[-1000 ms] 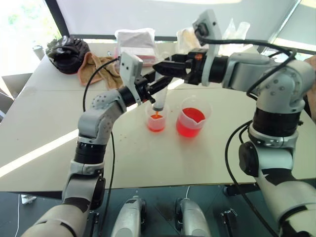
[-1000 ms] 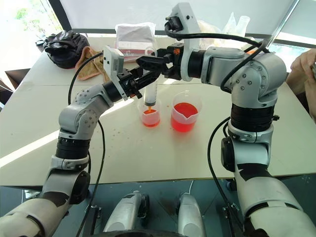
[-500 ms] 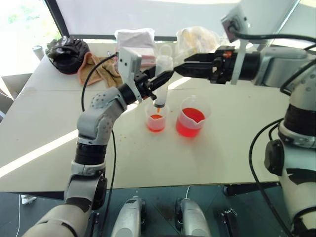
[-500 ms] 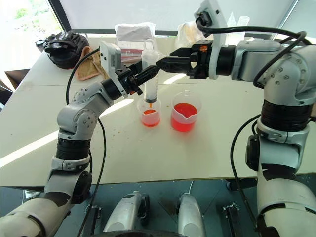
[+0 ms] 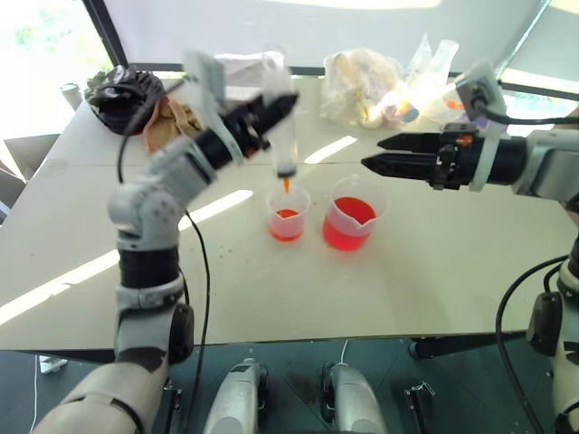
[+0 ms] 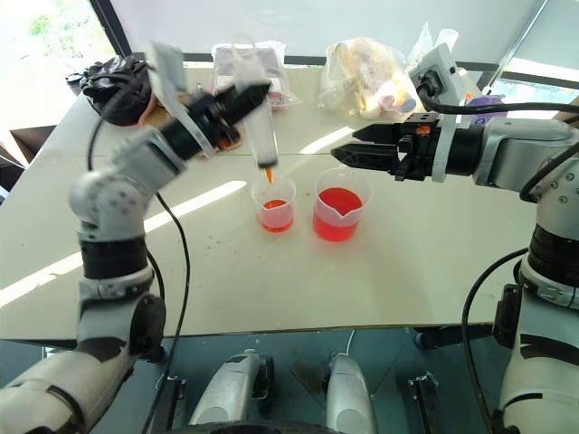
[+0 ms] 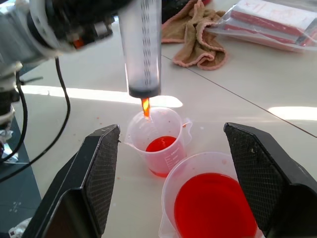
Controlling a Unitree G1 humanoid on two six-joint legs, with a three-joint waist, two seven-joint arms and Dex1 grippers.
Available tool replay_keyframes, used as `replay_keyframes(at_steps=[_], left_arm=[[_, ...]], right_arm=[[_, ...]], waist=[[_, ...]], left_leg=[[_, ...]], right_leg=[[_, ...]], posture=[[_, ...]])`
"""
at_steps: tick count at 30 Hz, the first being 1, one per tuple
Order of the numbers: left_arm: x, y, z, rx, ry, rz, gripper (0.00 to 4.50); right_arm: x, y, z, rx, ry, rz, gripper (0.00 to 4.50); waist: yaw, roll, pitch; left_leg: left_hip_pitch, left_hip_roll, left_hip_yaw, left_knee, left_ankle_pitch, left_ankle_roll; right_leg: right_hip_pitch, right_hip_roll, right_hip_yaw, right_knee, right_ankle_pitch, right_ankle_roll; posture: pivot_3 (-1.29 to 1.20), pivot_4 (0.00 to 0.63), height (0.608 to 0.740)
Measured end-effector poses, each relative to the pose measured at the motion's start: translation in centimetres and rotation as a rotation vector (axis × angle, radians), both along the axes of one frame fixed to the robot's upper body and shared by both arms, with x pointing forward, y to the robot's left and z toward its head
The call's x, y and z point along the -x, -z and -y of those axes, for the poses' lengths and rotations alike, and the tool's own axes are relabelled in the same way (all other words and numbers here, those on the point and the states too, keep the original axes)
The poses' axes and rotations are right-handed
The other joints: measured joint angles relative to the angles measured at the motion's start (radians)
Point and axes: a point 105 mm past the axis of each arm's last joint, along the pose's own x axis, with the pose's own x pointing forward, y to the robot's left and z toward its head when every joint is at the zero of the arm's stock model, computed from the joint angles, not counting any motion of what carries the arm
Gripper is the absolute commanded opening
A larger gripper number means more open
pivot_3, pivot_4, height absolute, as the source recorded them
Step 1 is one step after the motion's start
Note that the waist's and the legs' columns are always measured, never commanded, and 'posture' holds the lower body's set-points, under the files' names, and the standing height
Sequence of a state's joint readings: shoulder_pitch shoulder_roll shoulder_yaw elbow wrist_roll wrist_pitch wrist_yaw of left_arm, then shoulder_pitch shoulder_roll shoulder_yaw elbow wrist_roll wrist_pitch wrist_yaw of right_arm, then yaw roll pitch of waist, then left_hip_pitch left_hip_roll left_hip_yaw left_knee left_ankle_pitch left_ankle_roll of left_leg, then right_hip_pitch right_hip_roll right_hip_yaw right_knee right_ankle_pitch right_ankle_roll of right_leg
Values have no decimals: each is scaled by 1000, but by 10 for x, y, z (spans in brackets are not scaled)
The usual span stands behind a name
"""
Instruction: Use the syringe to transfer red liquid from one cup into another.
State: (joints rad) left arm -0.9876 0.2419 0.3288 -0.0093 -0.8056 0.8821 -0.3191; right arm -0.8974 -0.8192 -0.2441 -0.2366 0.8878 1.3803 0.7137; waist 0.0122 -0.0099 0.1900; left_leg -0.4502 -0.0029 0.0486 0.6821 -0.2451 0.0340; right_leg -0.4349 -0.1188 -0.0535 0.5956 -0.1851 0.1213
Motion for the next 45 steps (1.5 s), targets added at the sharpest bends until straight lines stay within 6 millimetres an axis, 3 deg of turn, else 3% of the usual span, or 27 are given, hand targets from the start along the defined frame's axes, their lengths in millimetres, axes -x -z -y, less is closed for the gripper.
replay_keyframes(at_steps=[3, 8, 15, 22, 28, 29, 31, 36, 41, 45], left_arm=[[-18, -12, -29, 136, -59, -161, 1458], [-41, 29, -59, 101, -141, -487, 1458], [-33, 88, -56, -221, -132, -752, 1458], [-29, 144, -50, -342, -113, -917, 1458], [-26, 174, -50, -404, -136, -989, 1458], [-26, 175, -48, -404, -131, -986, 1458], [-27, 175, -48, -407, -129, -984, 2479], [-26, 177, -45, -406, -112, -983, 4472], [-28, 164, -46, -366, -104, -867, 4472], [-24, 133, -54, -344, -108, -683, 4472]], right_arm=[[-1, 8, -1, 2, 13, -13, 3487], [-1, 11, 0, 6, 29, -16, 3487], [1, 15, -2, 21, 36, -16, 3487], [4, 15, -3, 29, 36, -8, 3487], [4, 13, -3, 35, 56, 10, 3487], [4, 13, -3, 36, 59, 11, 3487], [4, 13, -3, 36, 63, 11, 3577], [4, 14, -4, 36, 68, 10, 3577], [5, 14, -4, 41, 61, 4, 3577], [10, 18, -3, 123, 21, -4, 3577]], waist=[[0, 0, 0], [-1, 0, 0], [0, -2, 1], [-1, -2, 1], [1, -2, 1], [2, -2, 1], [1, -2, 1], [0, -2, 1], [0, -2, 1], [0, -2, 1]], left_leg=[[1, 0, 0, 0, 0, 0], [0, -1, 1, 0, 0, 0], [0, -1, 1, 0, 0, -1], [1, -1, 1, -1, 0, -2], [0, -1, 1, -1, 0, -2], [0, -1, 1, -1, 0, -2], [0, -1, 1, -2, 0, -2], [-2, -1, 1, -2, 0, -2], [-6, -1, 1, -2, 0, -2], [-11, -1, 1, -2, 1, -3]], right_leg=[[0, 0, 0, 1, 0, 0], [0, 0, 0, 2, 0, 1], [1, 0, 0, 1, 0, 1], [0, 0, 0, 1, 0, 0], [-1, -1, 0, 1, 0, 0], [-1, -1, 0, 0, 0, 0], [-1, -2, 0, 0, 0, 0], [-3, -2, 0, 1, 0, -1], [-8, -3, 1, 1, 0, -2], [-12, -4, 1, 1, 0, -3]], posture=[[0, 150, 740], [0, 150, 740], [0, 150, 740], [0, 150, 740], [0, 150, 740], [0, 150, 740], [0, 150, 740], [0, 150, 740], [0, 150, 740], [0, 150, 740]])
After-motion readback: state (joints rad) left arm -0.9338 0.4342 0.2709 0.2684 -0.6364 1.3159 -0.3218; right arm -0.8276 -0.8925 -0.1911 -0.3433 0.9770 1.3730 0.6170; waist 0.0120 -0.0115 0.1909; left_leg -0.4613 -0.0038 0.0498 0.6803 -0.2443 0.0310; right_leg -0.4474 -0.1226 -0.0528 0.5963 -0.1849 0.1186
